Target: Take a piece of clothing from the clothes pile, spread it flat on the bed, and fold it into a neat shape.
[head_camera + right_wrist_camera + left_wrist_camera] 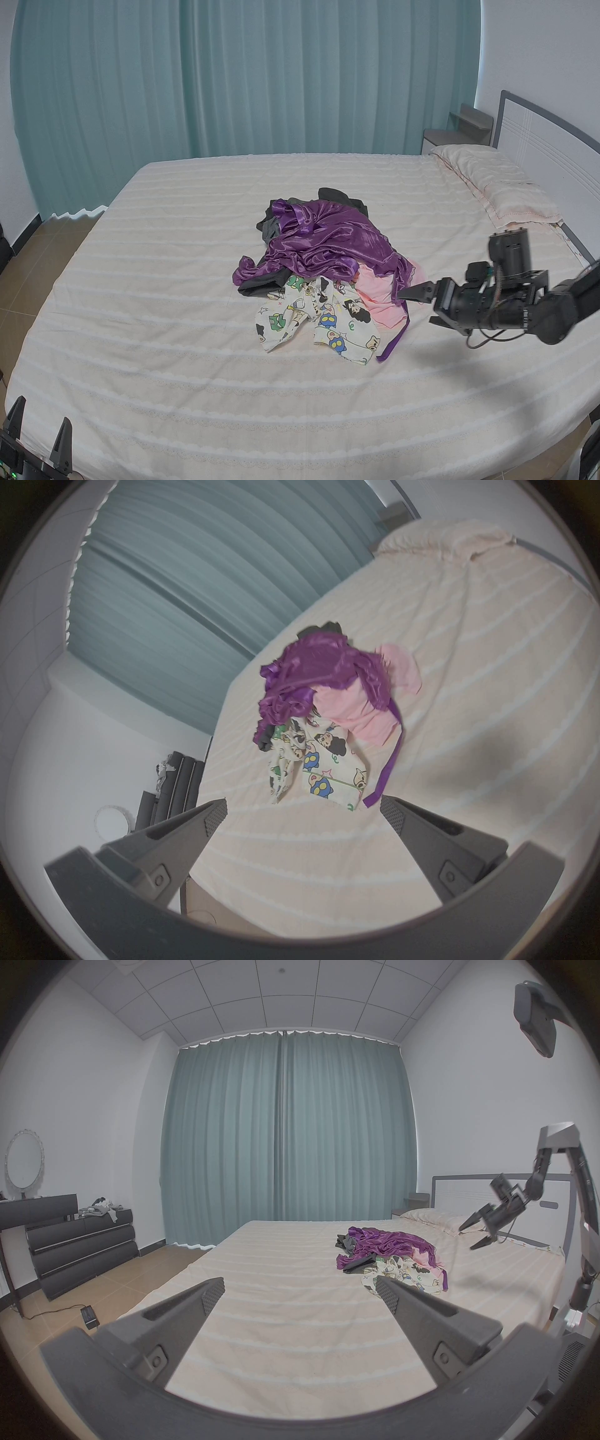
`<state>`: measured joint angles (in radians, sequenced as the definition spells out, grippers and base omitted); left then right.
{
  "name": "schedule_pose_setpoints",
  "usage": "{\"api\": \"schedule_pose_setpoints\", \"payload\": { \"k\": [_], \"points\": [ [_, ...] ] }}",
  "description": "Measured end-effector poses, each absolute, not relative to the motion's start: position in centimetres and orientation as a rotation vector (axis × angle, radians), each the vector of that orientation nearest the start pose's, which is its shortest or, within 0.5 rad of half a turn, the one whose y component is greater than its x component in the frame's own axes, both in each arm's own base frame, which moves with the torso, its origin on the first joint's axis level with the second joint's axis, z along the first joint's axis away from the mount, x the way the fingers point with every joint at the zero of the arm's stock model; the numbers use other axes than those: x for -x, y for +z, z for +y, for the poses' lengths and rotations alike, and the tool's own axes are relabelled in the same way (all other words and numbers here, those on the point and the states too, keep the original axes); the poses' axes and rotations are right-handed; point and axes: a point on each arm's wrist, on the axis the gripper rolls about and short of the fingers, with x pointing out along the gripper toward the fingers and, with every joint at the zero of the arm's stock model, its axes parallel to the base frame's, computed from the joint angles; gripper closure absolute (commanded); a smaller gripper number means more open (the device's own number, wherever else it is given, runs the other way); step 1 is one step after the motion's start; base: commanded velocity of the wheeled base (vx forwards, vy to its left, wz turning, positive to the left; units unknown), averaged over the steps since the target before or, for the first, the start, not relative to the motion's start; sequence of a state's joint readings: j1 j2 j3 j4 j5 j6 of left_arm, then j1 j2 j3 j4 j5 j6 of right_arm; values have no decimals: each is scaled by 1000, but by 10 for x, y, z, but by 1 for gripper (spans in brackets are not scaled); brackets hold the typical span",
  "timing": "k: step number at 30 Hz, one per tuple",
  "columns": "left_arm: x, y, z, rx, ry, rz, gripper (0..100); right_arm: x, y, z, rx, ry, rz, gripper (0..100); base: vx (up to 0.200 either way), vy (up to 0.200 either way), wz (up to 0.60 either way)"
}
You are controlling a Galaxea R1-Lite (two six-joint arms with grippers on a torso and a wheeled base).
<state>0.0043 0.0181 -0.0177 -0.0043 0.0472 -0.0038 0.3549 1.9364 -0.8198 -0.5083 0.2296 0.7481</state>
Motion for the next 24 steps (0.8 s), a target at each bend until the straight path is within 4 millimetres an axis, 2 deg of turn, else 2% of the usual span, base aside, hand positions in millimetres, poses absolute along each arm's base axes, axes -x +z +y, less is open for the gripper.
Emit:
{"api": "schedule_pose_setpoints", "payload": {
  "k": [7, 12, 18, 24],
  "points": [
    [23, 81, 1, 4, 52, -4, 0, -370, 31, 165, -686, 209, 813, 0, 0, 0, 0],
    [23, 81, 1, 4, 52, -4, 0, -384, -5, 182, -672, 174, 826, 0, 0, 0, 0],
    [23, 81, 1, 4, 51, -4, 0, -387, -26, 191, -633, 183, 850, 0, 0, 0, 0],
    [23, 81, 1, 4, 51, -4, 0, -391, -25, 206, -623, 218, 832, 0, 0, 0, 0]
  ]
}}
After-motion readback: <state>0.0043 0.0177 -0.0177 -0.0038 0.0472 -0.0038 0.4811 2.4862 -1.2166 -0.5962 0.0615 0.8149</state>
